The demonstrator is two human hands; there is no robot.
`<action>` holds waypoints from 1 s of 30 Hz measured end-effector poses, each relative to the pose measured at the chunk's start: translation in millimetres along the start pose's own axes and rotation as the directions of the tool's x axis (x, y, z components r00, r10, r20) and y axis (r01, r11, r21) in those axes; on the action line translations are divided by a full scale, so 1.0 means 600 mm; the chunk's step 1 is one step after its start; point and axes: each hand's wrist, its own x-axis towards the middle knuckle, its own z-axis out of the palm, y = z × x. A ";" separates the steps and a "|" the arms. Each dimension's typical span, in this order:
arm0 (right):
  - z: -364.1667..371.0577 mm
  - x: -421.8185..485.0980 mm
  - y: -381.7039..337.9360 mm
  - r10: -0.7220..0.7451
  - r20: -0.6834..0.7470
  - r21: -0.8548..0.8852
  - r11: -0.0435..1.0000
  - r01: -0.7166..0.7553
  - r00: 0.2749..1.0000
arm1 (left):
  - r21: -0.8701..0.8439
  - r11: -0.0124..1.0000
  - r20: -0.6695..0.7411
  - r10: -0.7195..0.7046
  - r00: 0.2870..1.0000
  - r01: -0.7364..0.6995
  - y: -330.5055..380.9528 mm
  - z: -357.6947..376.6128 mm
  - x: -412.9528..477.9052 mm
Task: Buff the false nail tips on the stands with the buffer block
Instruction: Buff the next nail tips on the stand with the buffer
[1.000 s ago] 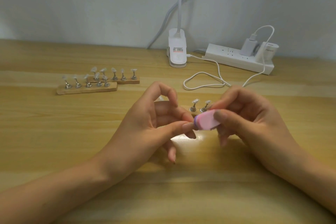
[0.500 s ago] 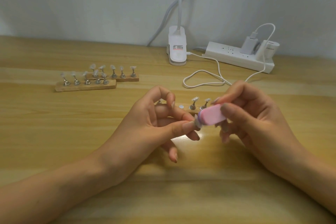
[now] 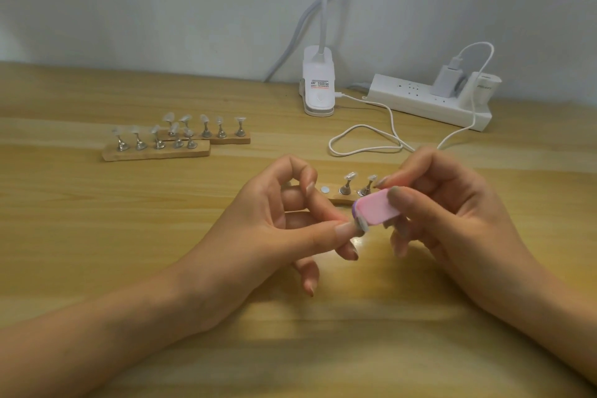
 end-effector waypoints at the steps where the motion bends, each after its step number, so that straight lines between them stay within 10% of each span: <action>1: -0.001 -0.001 0.000 -0.003 -0.003 0.008 1.000 0.003 1.000 | -0.005 1.000 0.008 -0.004 1.000 0.004 0.000 0.001 0.000; 30: 0.015 -0.006 -0.002 -0.025 0.033 -0.023 0.999 0.026 0.999 | 0.053 0.999 0.017 -0.003 1.000 0.002 -0.005 -0.001 0.001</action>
